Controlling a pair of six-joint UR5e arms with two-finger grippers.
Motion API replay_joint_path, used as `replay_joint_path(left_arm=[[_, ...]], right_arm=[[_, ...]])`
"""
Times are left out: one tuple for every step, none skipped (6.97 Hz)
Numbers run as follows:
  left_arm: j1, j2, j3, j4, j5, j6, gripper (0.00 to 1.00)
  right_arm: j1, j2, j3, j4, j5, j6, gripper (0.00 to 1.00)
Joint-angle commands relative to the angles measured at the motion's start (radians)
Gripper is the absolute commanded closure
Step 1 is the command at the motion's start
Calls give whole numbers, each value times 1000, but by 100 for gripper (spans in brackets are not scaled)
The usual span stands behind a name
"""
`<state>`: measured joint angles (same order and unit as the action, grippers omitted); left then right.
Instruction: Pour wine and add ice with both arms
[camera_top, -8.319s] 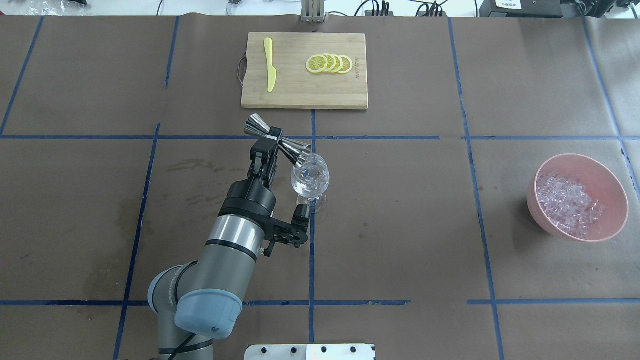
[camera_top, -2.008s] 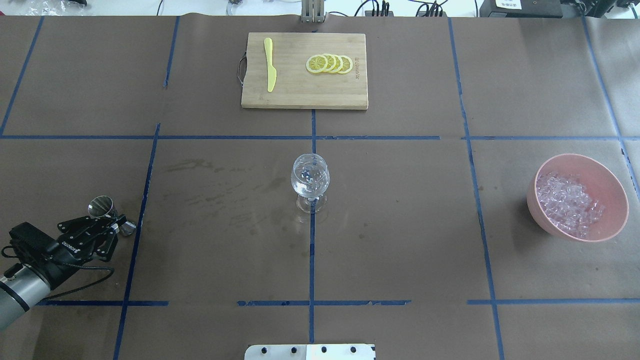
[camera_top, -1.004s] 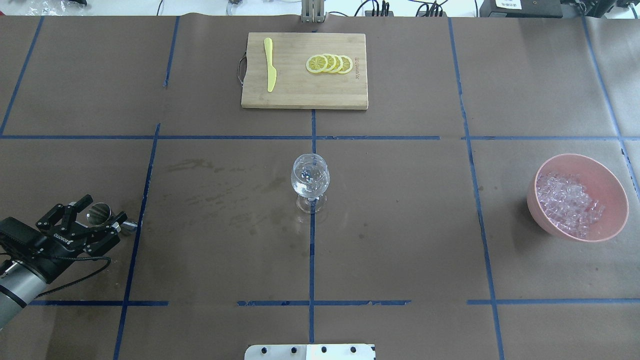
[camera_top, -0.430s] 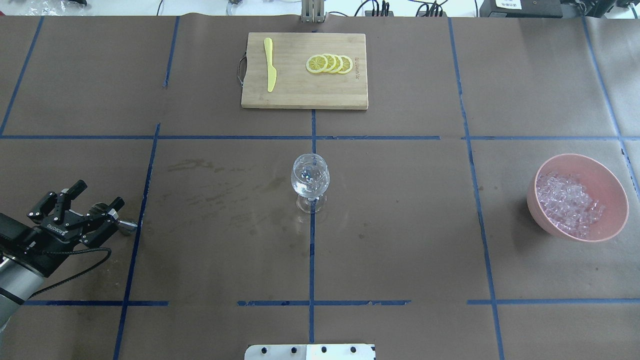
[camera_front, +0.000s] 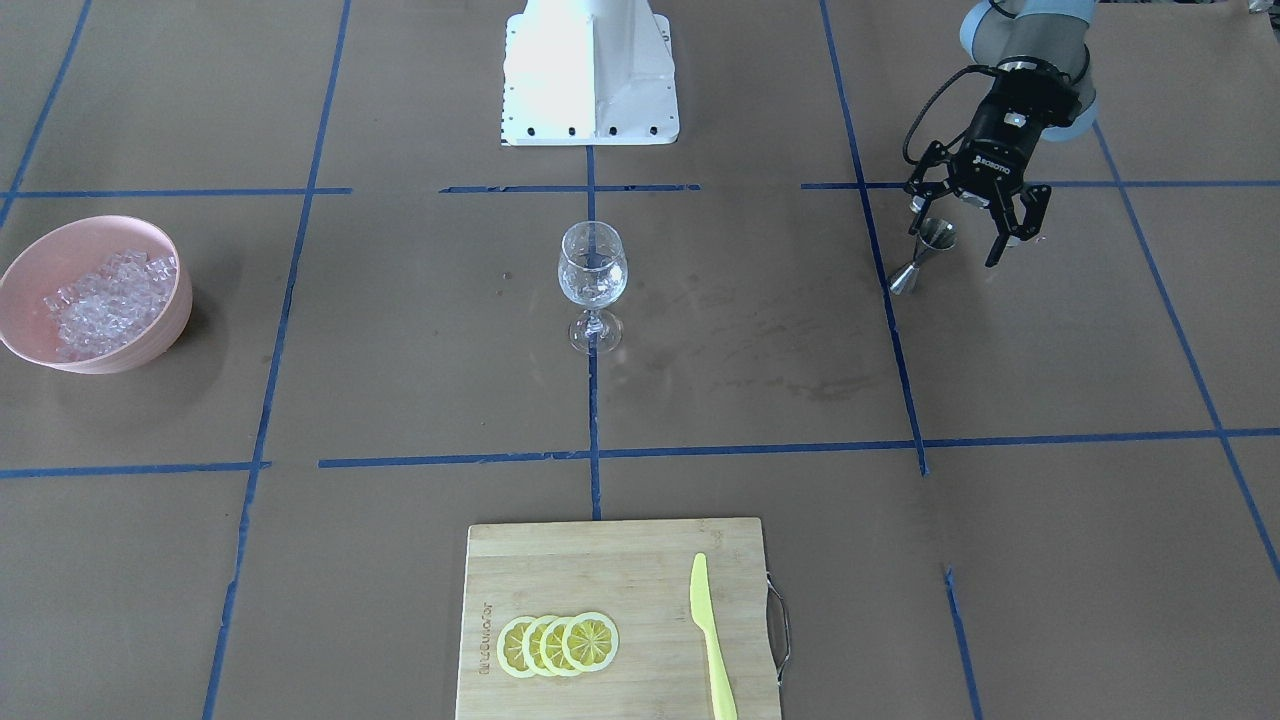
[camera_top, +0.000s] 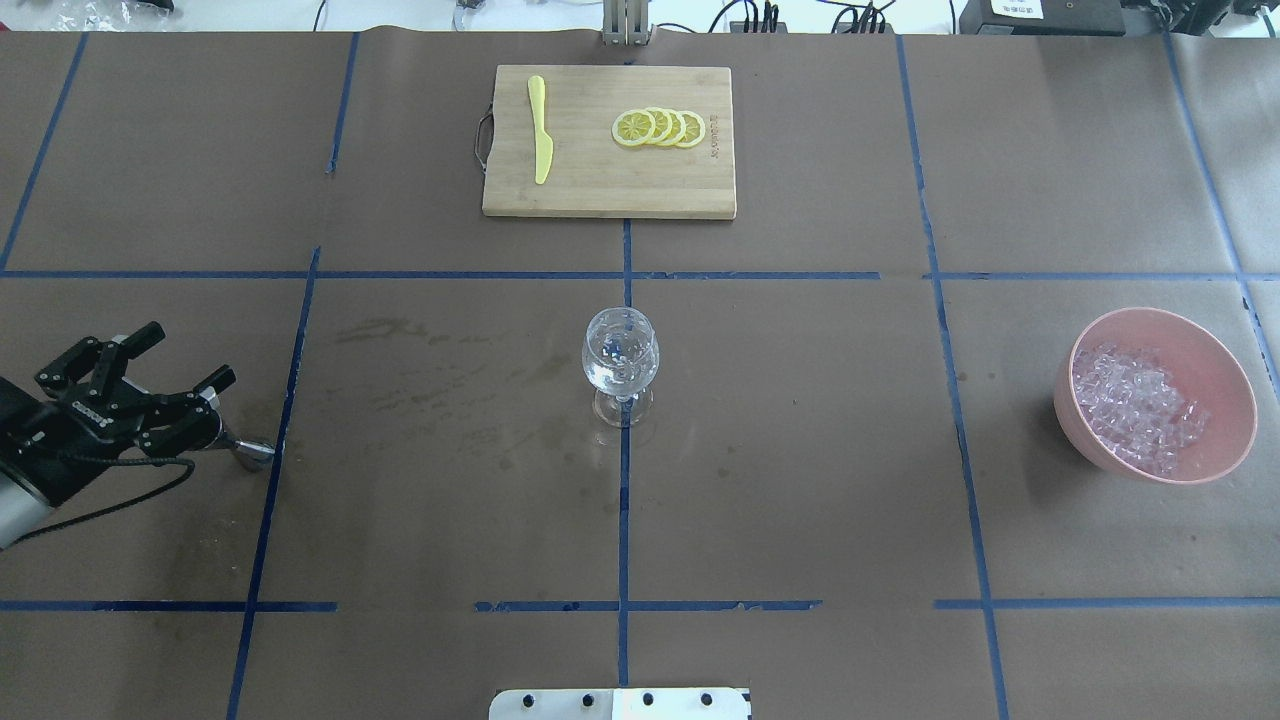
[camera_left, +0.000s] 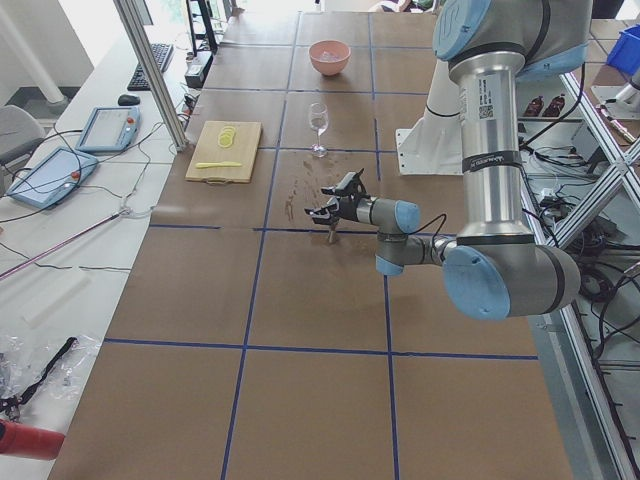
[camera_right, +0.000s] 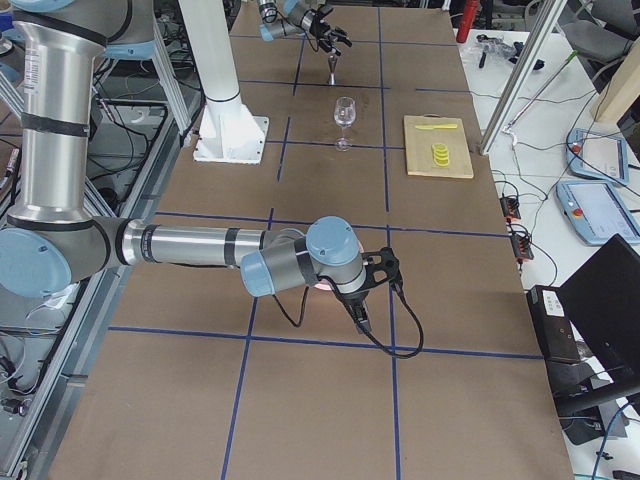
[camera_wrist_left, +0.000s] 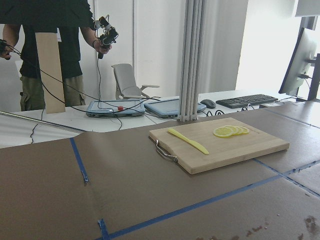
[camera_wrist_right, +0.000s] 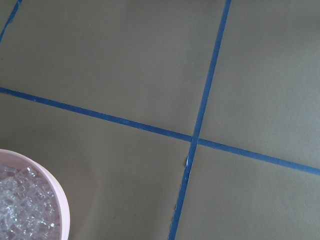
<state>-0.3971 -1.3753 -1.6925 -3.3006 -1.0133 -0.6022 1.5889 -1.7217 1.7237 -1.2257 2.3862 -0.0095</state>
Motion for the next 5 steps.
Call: replay_joint_path(left_arm=[[-292,-2,2,175,-359,4,0],[-465,-14,2,291,-548,34,0],[-594,-19,-6,417,-612,153,0],[-720,-40,-7,526,-704,295,0],[-881,-92,-7,679,-898,402,0]], right_arm=[[0,-1,1,0,1,-1,0],[-1,1,1,0,1,0,0],[-1,-1,-1,0,1,0,0],[0,-1,-1,0,1,0,0],[0,-1,-1,0,1,-1,0]])
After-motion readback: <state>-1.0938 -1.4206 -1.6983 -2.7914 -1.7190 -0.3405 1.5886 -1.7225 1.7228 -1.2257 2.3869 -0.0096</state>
